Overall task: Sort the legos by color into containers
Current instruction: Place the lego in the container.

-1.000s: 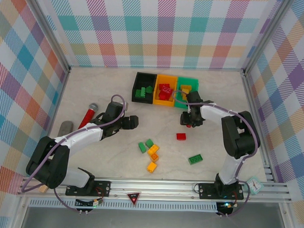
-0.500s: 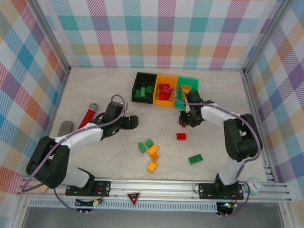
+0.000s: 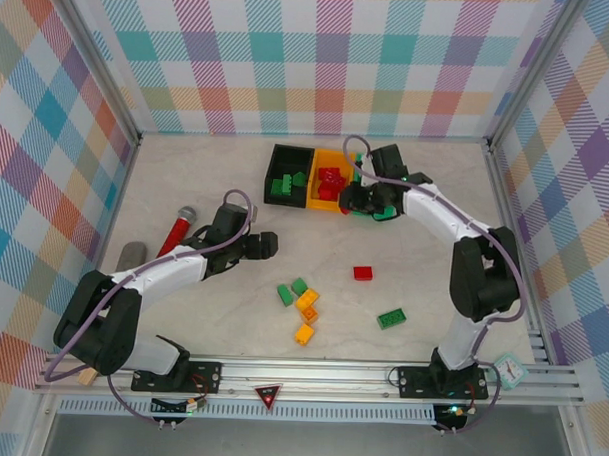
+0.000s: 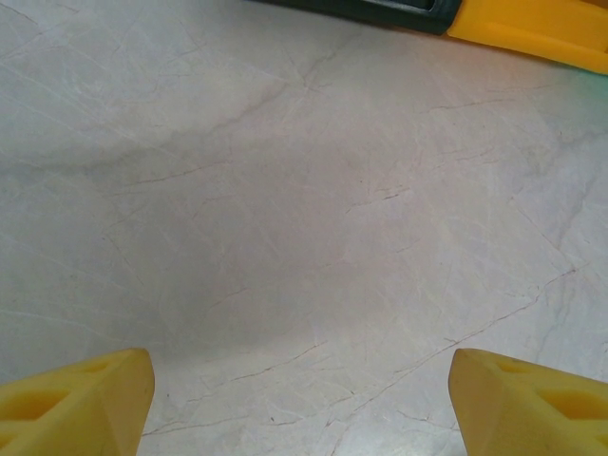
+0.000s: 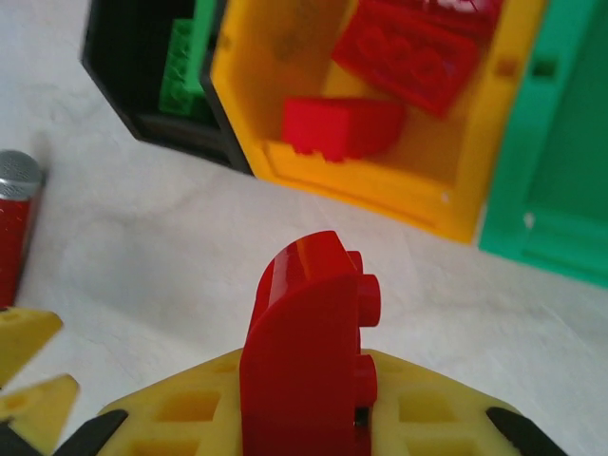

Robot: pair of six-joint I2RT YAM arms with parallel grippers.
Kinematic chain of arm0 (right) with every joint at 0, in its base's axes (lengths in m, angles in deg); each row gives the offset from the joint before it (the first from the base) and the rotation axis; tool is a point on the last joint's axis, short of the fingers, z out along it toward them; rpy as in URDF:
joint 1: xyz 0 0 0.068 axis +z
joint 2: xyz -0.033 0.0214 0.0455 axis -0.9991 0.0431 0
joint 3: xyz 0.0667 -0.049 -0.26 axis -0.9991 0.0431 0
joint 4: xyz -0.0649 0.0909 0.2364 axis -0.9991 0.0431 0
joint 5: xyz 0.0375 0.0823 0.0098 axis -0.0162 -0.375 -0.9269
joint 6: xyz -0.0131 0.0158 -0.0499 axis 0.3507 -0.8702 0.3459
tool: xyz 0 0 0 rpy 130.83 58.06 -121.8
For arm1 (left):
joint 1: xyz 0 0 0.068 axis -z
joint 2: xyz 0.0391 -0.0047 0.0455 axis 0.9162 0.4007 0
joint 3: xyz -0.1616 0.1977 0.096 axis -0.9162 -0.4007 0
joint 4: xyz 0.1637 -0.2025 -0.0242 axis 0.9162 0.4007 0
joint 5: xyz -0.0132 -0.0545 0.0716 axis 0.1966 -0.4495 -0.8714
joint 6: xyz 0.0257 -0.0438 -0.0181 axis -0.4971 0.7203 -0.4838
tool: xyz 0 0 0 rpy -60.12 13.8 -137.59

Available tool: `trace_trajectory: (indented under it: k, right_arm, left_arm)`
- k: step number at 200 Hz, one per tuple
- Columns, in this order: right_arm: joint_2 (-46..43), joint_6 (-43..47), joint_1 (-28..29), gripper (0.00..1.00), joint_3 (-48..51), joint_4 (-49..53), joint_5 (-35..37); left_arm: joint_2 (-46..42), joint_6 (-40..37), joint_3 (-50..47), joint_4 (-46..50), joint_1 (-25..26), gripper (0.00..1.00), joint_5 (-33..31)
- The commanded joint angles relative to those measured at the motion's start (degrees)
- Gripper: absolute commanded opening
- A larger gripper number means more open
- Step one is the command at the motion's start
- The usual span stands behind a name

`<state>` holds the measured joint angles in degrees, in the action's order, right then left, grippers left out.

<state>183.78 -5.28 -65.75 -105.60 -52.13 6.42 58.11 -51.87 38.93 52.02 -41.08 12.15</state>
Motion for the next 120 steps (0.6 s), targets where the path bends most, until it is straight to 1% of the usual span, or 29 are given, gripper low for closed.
trace_trajectory:
  k: [1,17,33,45,57,74,87,120]
  right_arm:
    - [4.8,-0.2,0.4,0.18,-6.2,0.7,-1.5]
    - [9.3,1.5,0.4,0.19,-13.7,4.2,0.5]
    - [12.5,2.3,0.4,0.2,-18.3,5.2,2.6]
    - [15.3,2.8,0.4,0.23,-22.1,6.5,3.7]
    - [18.4,3.2,0.4,0.29,-27.4,8.8,3.6]
    - [21.7,3.3,0.4,0.44,-32.8,12.2,3.4]
    - [21.7,3.1,0.4,0.48,-32.9,12.0,3.1]
    - [18.6,3.2,0.8,0.5,-27.8,9.6,3.4]
  left_arm:
    - [0.2,0.3,-0.8,-1.6,-0.4,0.81,0.6]
    - [0.2,0.3,-0.7,-1.6,-0.4,0.81,0.6]
    - [0.3,0.2,-0.7,-1.7,-0.5,0.81,0.8]
    - [0.4,0.3,-0.7,-1.6,-0.4,0.81,0.4]
    - [0.9,0.3,-0.4,-1.6,-0.4,0.81,0.5]
    - [1.2,0.3,-0.4,-1.7,-0.4,0.81,1.3]
    - [0.9,0.3,-0.4,-1.6,-0.4,0.81,1.4]
    - [0.5,0.3,-0.5,-1.5,-0.4,0.81,1.5]
